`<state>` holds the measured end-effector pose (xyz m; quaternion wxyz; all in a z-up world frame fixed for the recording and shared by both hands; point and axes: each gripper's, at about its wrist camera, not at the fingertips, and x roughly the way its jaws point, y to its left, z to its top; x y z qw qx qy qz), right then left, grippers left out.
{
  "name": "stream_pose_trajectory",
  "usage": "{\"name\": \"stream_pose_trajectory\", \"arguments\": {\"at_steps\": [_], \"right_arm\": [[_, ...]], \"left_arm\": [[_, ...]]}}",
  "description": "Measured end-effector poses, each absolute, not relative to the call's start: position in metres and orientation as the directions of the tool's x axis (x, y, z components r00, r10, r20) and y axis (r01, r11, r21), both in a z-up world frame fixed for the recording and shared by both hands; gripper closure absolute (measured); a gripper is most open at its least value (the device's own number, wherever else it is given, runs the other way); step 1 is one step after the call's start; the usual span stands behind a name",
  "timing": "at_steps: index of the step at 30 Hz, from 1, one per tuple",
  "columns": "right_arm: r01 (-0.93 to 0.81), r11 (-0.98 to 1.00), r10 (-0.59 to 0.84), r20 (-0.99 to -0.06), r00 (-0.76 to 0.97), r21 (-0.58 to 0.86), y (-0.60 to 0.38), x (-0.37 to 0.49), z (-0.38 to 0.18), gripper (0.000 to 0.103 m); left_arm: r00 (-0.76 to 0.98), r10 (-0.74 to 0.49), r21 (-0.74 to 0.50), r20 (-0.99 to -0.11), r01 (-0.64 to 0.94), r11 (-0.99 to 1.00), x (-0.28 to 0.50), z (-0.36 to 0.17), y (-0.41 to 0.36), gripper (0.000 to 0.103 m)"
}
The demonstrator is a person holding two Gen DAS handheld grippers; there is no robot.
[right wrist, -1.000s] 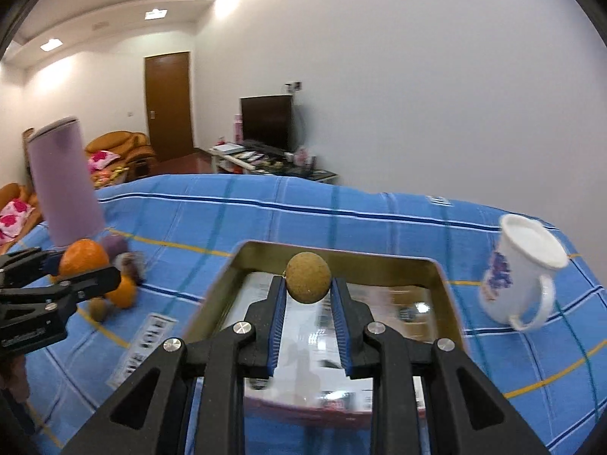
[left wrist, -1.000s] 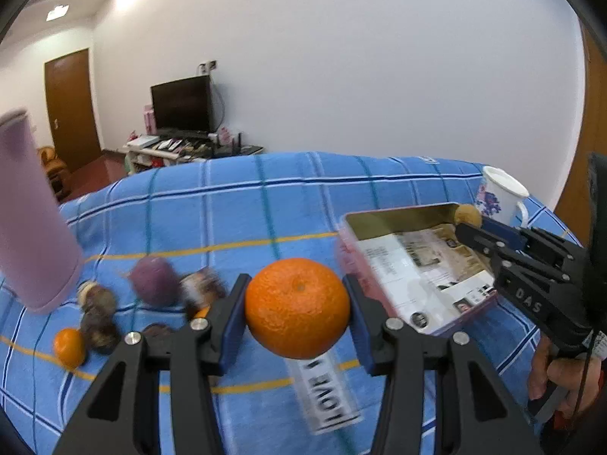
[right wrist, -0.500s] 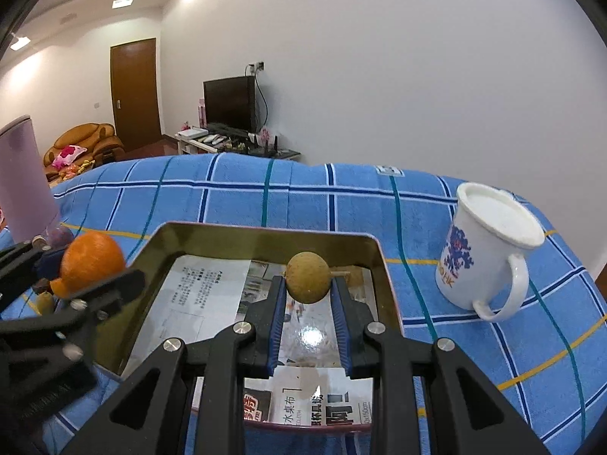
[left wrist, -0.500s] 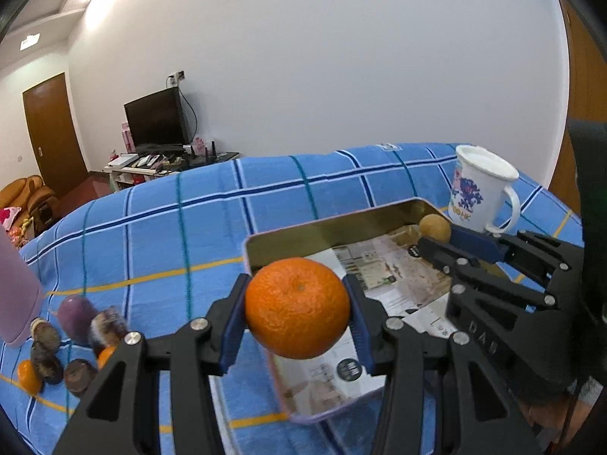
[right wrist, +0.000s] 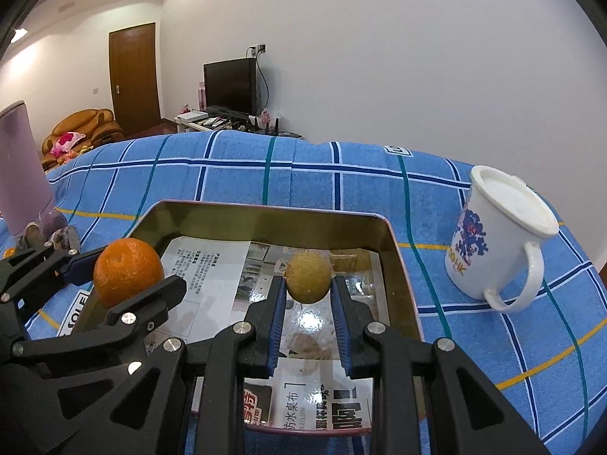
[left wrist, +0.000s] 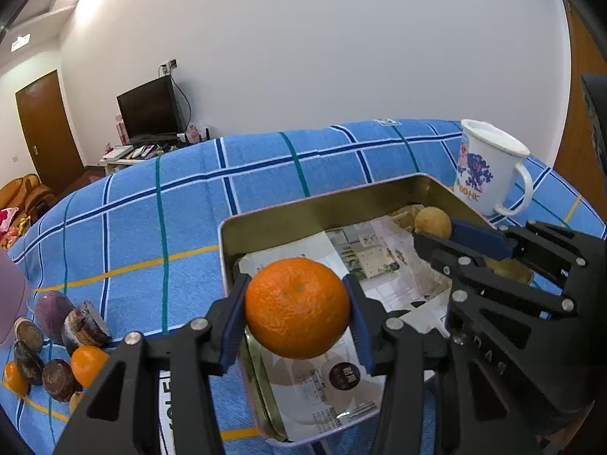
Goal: Organize fruits
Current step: 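Carry both fruits into the tin box and open both tools, then withdraw both tools from the tin box back toward the fruits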
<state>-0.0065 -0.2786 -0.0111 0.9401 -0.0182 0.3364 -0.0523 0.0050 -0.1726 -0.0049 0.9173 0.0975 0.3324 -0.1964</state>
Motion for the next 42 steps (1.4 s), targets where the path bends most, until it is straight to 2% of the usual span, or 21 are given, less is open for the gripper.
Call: {"name": "stream_pose_trajectory", "arguments": {"at_steps": [11, 15, 18, 20, 21, 23, 25, 28, 32, 42], "right_arm": [[0.083, 0.997, -0.064, -0.655, 0.753, -0.002, -0.286, -0.003, -0.015, 0.077], [0.082, 0.997, -0.051, -0.654, 0.755, 0.017, -0.289, -0.003, -0.014, 0.074], [0.081, 0.997, -0.056, -0.641, 0.766, 0.009, -0.288, -0.004, -0.011, 0.073], [0.088, 0.996, -0.065, -0.633, 0.772, 0.004, -0.287, -0.006, -0.009, 0.073], [0.090, 0.996, -0.064, -0.627, 0.776, 0.011, -0.288, -0.006, -0.008, 0.071], [0.101, 0.994, -0.061, -0.611, 0.789, 0.032, -0.292, -0.010, -0.005, 0.057], [0.123, 0.991, -0.071, -0.582, 0.810, 0.050, -0.297, -0.015, -0.001, 0.037], [0.140, 0.984, -0.069, -0.499, 0.864, 0.106, -0.306, -0.025, 0.009, 0.024], [0.163, 0.979, -0.096, -0.429, 0.898, 0.120, -0.308, -0.033, 0.018, 0.024], [0.210, 0.976, -0.174, -0.355, 0.919, 0.065, -0.296, -0.045, 0.023, 0.023]], "left_arm": [[0.703, -0.284, 0.057, -0.652, 0.419, 0.906, 0.004, -0.007, -0.175, 0.051], [0.743, -0.263, 0.085, -0.616, 0.394, 0.915, -0.002, -0.002, -0.174, 0.049], [0.771, -0.225, 0.109, -0.595, 0.355, 0.929, -0.004, 0.000, -0.169, 0.036], [0.786, -0.208, 0.109, -0.583, 0.329, 0.938, -0.004, 0.003, -0.164, 0.023], [0.794, -0.204, 0.106, -0.573, 0.318, 0.942, -0.005, 0.005, -0.161, 0.021], [0.813, -0.192, 0.102, -0.549, 0.293, 0.951, -0.007, 0.010, -0.155, 0.011], [0.839, -0.176, 0.095, -0.515, 0.260, 0.961, -0.010, 0.015, -0.145, 0.000], [0.863, -0.156, 0.105, -0.480, 0.233, 0.967, -0.014, 0.021, -0.136, 0.000], [0.874, -0.136, 0.129, -0.467, 0.220, 0.967, -0.016, 0.021, -0.131, 0.000], [0.873, -0.088, 0.112, -0.480, 0.160, 0.981, -0.017, 0.017, -0.098, 0.000]]}}
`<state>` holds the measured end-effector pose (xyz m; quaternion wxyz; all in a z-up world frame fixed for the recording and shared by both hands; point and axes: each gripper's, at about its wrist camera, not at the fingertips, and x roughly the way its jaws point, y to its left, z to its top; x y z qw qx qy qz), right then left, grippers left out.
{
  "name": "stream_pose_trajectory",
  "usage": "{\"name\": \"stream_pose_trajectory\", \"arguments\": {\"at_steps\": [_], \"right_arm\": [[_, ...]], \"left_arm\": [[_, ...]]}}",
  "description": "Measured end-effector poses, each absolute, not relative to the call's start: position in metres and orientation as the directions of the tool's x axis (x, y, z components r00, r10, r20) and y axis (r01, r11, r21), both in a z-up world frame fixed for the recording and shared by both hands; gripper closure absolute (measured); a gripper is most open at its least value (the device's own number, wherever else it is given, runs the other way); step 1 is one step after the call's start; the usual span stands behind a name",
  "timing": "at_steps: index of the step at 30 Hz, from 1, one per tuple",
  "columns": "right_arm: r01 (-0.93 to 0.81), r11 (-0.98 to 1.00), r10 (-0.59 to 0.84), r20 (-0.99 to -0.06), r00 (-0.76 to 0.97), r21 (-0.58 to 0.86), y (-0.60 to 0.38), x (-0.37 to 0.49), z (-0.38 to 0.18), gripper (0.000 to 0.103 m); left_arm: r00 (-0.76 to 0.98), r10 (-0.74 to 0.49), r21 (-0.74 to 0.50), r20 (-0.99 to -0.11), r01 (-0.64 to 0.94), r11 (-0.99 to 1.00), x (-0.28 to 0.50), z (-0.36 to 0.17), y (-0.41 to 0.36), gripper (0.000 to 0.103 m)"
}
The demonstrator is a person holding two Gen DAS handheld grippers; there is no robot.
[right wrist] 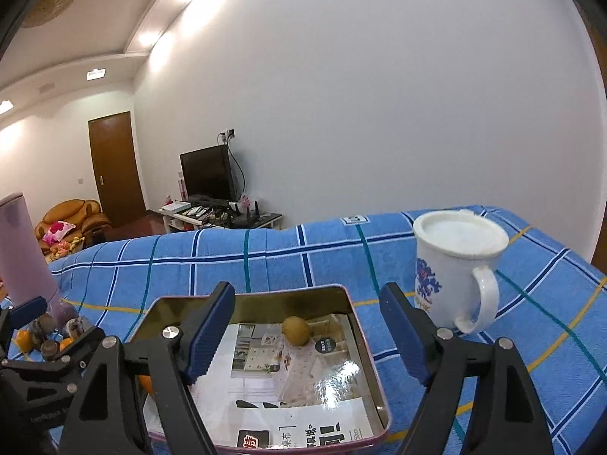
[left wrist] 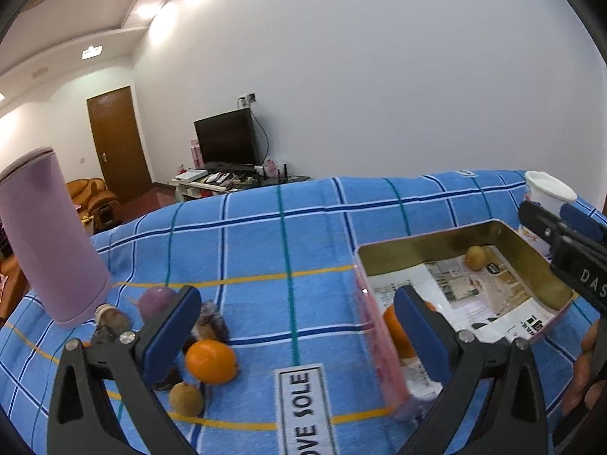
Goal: Organize fruits
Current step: 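Withdraw both tools from the tin box back toward the fruits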
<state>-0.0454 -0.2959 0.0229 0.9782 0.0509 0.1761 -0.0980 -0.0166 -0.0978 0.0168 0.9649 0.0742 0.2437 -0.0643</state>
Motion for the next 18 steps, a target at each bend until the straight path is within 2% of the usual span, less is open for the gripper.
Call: {"name": "stream_pose_trajectory", "arguments": {"at_steps": [6, 18], "right_arm": [[0.213, 0.976, -0.189, -0.329, 0.925, 0.037, -0.285, -0.055, 0.025, 0.023], [0.226, 0.974, -0.203, -0.336, 0.919, 0.030, -0.270, -0.056, 0.023, 0.023]], "left_arm": [[0.872, -0.073, 0.112, -0.484, 0.145, 0.983, -0.019, 0.014, -0.086, 0.000], [0.869, -0.033, 0.112, -0.494, 0.101, 0.989, -0.022, 0.010, -0.050, 0.000]]}}
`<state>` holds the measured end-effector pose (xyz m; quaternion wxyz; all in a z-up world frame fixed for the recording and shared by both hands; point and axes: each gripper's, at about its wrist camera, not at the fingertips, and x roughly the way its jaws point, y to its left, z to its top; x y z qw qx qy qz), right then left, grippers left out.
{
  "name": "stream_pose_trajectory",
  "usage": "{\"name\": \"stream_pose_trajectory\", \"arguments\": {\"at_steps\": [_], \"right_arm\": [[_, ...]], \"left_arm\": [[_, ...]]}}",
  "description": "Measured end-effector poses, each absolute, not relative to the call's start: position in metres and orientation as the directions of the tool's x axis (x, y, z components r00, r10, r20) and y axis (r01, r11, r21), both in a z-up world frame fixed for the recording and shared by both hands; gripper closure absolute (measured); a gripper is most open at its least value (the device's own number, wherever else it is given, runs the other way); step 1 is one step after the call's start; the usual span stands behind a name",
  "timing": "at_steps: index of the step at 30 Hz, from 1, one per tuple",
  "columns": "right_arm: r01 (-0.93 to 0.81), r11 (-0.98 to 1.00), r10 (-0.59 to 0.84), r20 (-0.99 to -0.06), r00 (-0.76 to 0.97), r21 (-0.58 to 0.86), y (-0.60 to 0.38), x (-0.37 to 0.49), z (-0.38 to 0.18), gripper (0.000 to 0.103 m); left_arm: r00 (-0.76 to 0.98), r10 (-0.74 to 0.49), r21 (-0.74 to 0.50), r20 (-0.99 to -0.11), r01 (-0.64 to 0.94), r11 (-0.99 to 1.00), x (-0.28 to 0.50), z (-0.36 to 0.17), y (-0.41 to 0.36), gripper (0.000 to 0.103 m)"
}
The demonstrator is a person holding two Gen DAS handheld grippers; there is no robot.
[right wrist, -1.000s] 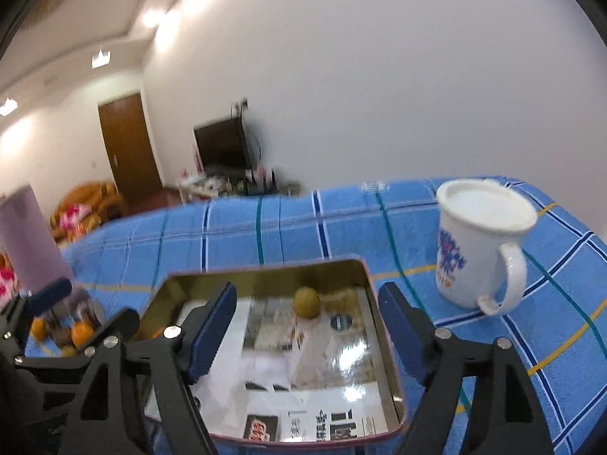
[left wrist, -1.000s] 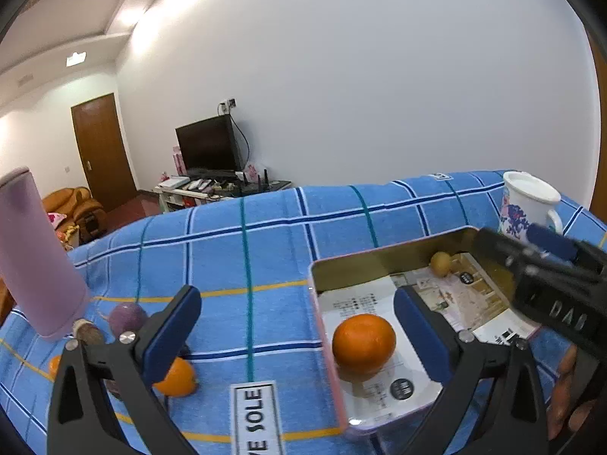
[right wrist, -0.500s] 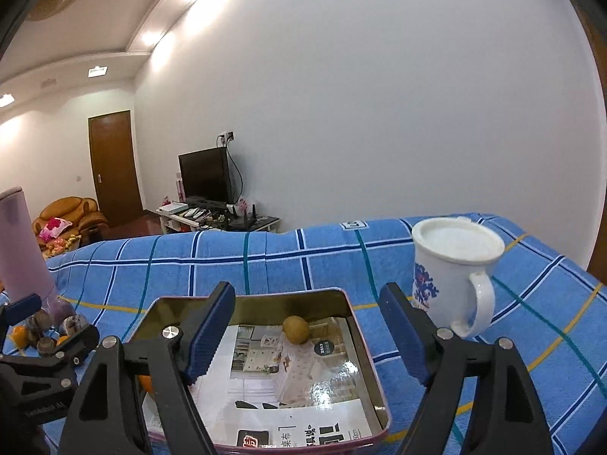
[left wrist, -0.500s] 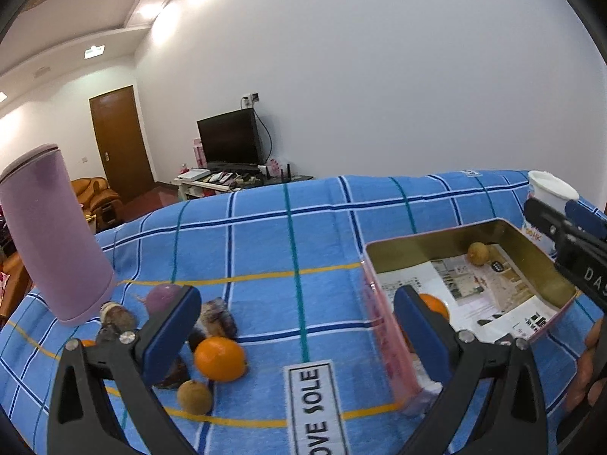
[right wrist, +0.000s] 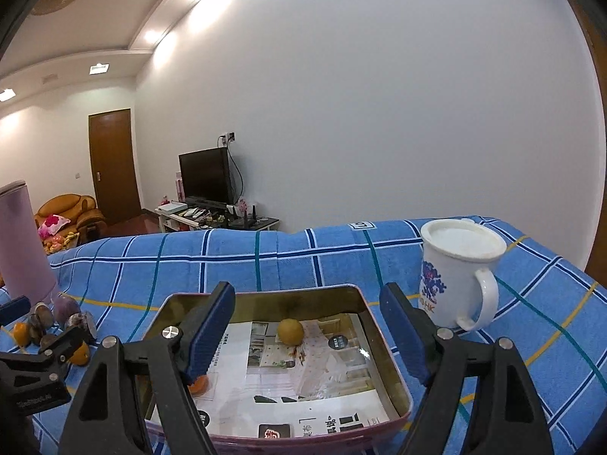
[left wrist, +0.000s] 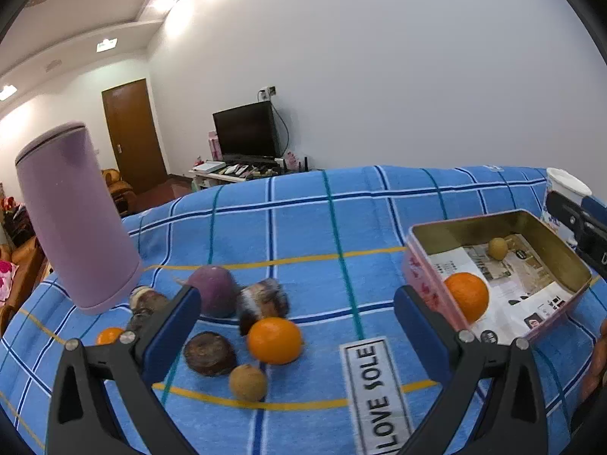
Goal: Organize fruits
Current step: 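Withdraw both tools from the tin box back toward the fruits, then grasp an orange with the left tool while the right tool grasps a brown round fruit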
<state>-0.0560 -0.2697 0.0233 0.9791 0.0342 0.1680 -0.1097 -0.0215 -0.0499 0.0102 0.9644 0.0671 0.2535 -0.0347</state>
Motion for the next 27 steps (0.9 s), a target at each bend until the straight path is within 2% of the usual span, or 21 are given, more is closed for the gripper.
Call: {"name": "stream_pose_trajectory", "arguments": {"at_steps": [13, 27], "right_arm": [[0.184, 0.982, -0.155, -0.412, 0.898, 0.030, -0.236, -0.045, 0.016, 0.023], [0.061, 0.997, -0.037, -0.458, 0.888, 0.039, -0.161, -0.033, 0.008, 0.023]], "left_arm": [[0.869, 0.019, 0.104, -0.495, 0.037, 0.994, -0.018, 0.009, -0.007, 0.000], [0.864, 0.050, 0.090, -0.501, -0.005, 0.996, -0.013, 0.008, 0.041, 0.000]]}}
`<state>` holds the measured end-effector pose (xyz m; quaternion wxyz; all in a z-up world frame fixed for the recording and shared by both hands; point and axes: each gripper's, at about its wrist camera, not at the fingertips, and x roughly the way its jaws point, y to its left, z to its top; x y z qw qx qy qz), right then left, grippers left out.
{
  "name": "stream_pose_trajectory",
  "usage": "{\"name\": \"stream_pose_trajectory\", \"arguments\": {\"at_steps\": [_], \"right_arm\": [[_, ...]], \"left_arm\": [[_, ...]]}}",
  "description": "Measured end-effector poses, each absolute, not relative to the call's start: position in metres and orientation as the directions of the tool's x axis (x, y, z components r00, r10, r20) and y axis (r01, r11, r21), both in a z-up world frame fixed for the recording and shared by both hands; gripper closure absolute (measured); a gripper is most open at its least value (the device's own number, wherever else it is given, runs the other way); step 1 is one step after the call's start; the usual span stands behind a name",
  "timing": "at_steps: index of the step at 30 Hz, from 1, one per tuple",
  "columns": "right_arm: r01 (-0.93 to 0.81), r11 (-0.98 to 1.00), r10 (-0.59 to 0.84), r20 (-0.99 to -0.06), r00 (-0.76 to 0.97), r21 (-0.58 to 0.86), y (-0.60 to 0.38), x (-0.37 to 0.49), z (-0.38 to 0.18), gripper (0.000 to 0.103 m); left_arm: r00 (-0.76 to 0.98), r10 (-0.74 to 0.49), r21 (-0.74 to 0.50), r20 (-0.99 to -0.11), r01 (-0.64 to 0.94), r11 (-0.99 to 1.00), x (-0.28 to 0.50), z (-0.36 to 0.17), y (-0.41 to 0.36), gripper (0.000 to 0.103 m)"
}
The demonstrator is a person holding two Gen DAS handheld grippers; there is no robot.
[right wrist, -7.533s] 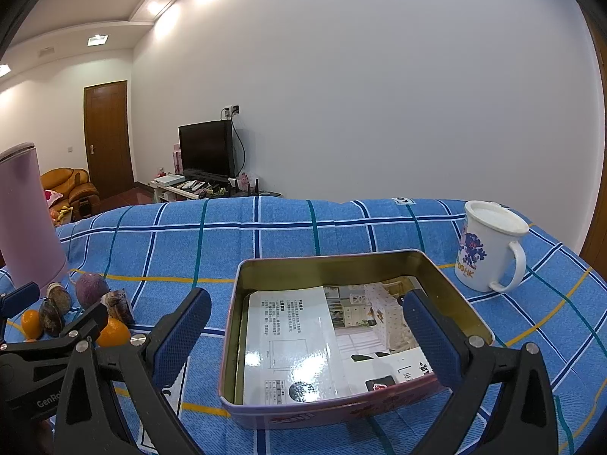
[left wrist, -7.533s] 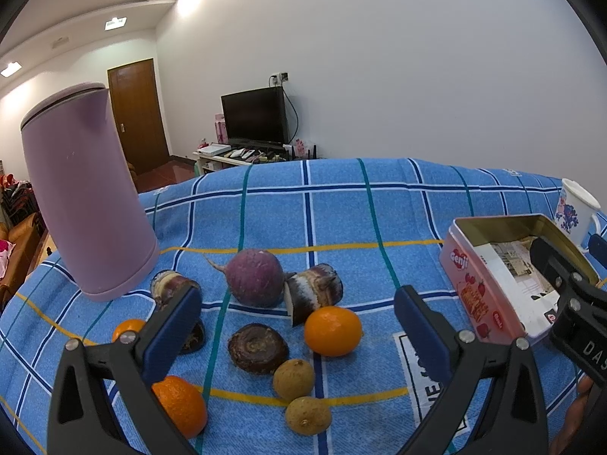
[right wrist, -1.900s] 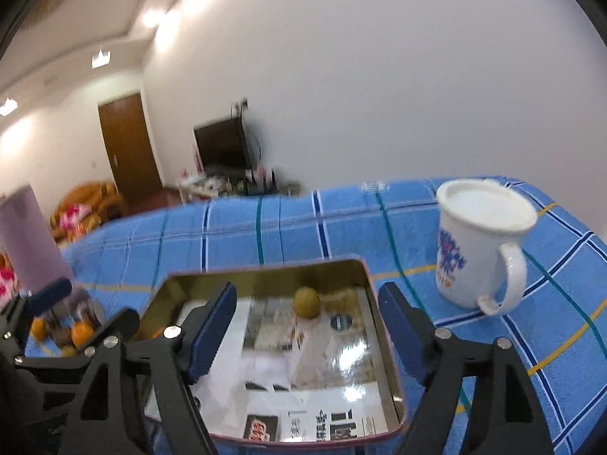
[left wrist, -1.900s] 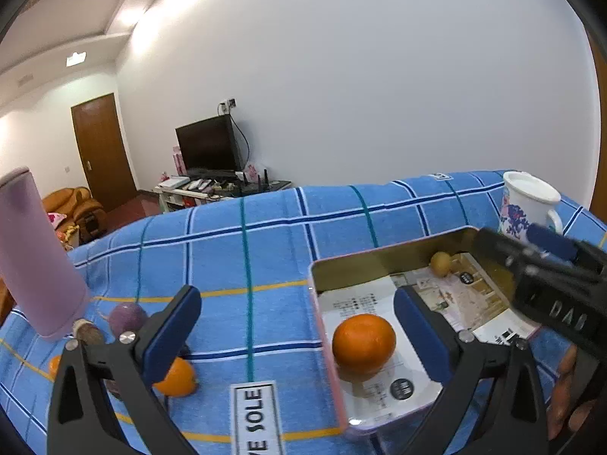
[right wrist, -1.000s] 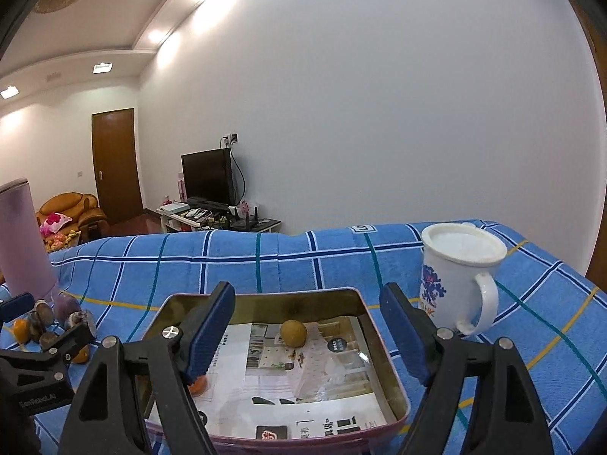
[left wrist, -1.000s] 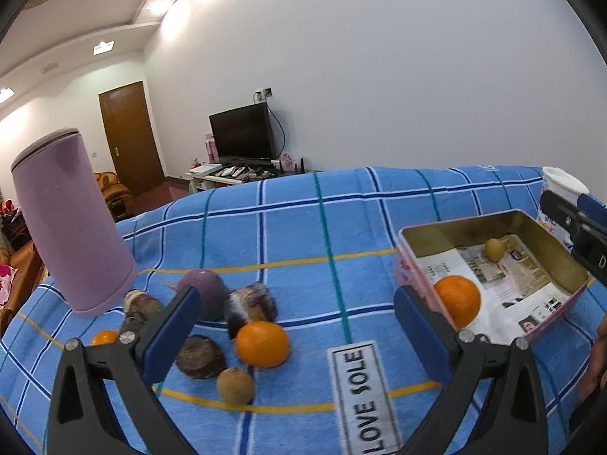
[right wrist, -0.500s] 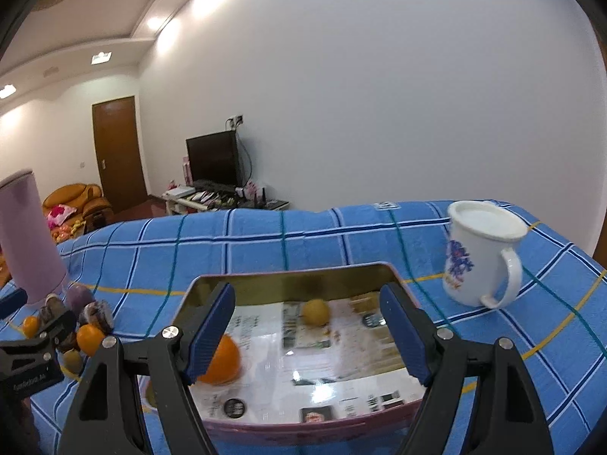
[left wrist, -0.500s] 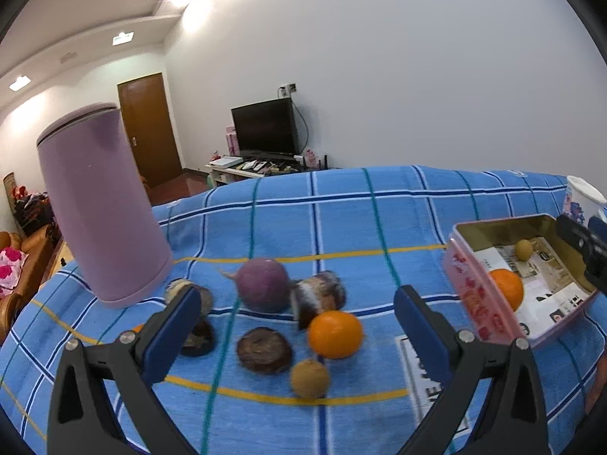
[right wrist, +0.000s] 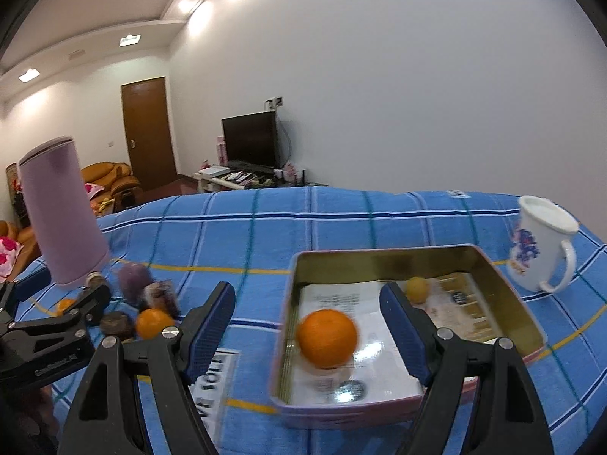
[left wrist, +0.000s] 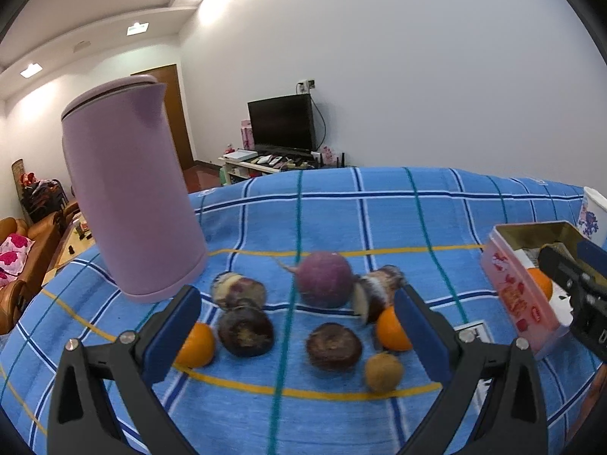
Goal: Organize fruits
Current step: 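Grasp an orange with the left tool while the right tool grasps a brown round fruit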
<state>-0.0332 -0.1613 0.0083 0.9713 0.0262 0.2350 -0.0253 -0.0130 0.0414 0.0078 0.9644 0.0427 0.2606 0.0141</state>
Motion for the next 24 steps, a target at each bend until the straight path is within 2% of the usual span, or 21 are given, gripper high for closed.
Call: {"name": "stream_pose_trajectory", "arguments": {"at_steps": [10, 18, 24], "right_arm": [[-0.013, 0.999, 0.028, -0.492, 0.870, 0.034, -0.113, -0.026, 0.004, 0.023], [-0.112, 0.994, 0.101, -0.594, 0.798, 0.018, -0.073, -0.012, -0.009, 0.023], [-0.199, 0.980, 0.155, -0.682, 0.715, 0.014, -0.040, -0.003, -0.023, 0.024]], "left_arm": [[0.835, 0.083, 0.090, -0.544, -0.040, 0.995, -0.001, 0.002, 0.087, 0.000], [0.781, 0.084, 0.051, -0.619, -0.066, 0.996, 0.015, -0.004, 0.143, 0.000], [0.758, 0.035, 0.051, -0.651, -0.002, 0.999, 0.017, -0.008, 0.164, 0.000]]}}
